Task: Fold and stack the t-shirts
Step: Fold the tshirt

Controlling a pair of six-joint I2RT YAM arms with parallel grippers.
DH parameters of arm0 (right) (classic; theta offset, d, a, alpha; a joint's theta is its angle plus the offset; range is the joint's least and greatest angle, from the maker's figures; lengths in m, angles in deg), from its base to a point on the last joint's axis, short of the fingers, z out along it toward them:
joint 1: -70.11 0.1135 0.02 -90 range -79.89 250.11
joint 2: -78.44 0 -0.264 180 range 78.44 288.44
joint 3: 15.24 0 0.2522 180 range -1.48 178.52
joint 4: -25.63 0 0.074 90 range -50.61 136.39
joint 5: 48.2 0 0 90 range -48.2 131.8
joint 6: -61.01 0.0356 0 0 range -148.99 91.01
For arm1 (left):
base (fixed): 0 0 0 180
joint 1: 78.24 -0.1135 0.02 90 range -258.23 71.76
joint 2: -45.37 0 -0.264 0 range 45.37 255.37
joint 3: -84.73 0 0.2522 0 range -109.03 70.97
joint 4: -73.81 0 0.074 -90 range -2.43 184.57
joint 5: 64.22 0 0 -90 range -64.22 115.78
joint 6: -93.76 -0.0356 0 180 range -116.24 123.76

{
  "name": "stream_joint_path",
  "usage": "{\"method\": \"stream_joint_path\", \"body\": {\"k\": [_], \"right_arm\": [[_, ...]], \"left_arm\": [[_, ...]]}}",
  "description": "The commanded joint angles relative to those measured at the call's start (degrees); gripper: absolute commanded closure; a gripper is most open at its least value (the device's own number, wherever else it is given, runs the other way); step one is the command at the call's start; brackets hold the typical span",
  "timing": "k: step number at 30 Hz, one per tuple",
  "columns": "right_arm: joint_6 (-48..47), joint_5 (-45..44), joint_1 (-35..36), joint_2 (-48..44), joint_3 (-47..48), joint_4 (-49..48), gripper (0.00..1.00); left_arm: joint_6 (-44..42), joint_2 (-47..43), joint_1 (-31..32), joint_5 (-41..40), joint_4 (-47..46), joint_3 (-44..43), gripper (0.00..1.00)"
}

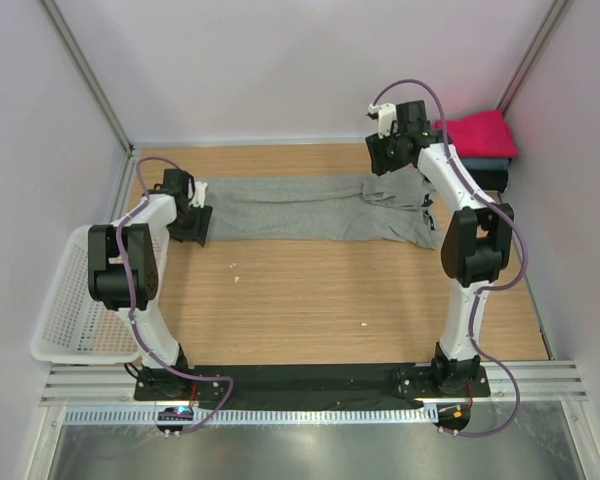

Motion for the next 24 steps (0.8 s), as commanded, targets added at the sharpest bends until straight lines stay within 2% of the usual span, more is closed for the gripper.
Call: {"method": "stream_joint_path", "body": {"k": [1,4,13,24], "right_arm": [[0.0,0.0,-0.3,3.3,4.4,7.4,0.47],[-0.4,0.5,-0.8,7.8,8.2,12.6,0.49],[-6.3,-6.0,-1.8,8.1,2.8,5.6,0.5],[-8.4,-7.2,-1.9,9.6,1.3,4.6,0.5]], "left_arm": [[-0.1,-1.6,0.2,0.9,-0.8,0.2,0.38],[-0.1,-1.6,0.2,1.0,-0.9,0.1,0.38],[-0.2,-1.3,0.2,0.9,-1.0,0.1,0.38],[-0.1,-0.9,0.2,0.9,-1.0,0.2,0.38]]}}
